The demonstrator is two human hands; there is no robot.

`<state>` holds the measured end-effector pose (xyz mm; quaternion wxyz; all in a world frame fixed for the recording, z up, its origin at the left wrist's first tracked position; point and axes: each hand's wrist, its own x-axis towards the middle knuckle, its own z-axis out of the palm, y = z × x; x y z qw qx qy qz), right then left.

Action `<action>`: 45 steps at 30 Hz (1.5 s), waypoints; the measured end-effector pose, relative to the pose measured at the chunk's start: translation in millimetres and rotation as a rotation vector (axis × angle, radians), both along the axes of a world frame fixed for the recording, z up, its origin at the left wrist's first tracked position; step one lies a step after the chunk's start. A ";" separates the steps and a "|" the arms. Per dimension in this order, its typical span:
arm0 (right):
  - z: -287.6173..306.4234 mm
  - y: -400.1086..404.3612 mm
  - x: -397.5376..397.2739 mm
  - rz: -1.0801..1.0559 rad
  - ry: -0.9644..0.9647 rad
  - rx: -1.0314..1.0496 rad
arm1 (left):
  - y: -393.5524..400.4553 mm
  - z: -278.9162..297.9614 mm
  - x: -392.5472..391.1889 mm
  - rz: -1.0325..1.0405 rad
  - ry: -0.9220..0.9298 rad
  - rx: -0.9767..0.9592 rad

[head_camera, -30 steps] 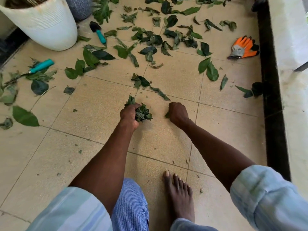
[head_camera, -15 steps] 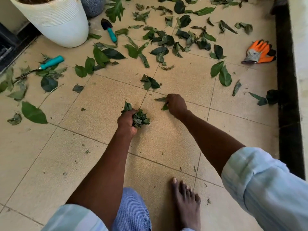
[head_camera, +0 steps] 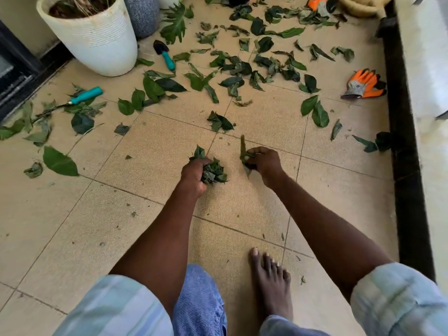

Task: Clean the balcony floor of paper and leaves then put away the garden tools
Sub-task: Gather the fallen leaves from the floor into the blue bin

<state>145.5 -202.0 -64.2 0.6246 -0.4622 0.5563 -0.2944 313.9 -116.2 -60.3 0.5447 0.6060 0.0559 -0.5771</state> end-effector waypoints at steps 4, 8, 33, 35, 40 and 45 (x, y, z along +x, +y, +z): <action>25.4 7.4 24.7 0.156 -0.090 0.143 | 2.6 15.6 -11.5 -0.085 0.131 -0.164; 23.7 19.1 46.6 0.205 0.158 -0.072 | 2.3 25.9 -10.0 -0.113 0.178 -0.276; -58.3 -90.8 127.9 0.928 0.970 -0.845 | -19.8 -28.0 53.9 0.328 0.145 -0.079; -59.3 -63.1 113.5 0.915 0.935 -0.914 | -17.4 -29.3 53.6 0.327 0.137 -0.053; -55.4 -23.1 66.7 0.920 1.007 -0.939 | -16.3 -28.9 45.2 0.281 0.090 -0.023; -48.9 -16.5 41.3 0.916 1.051 -0.915 | -13.3 -21.7 34.1 0.207 0.062 -0.009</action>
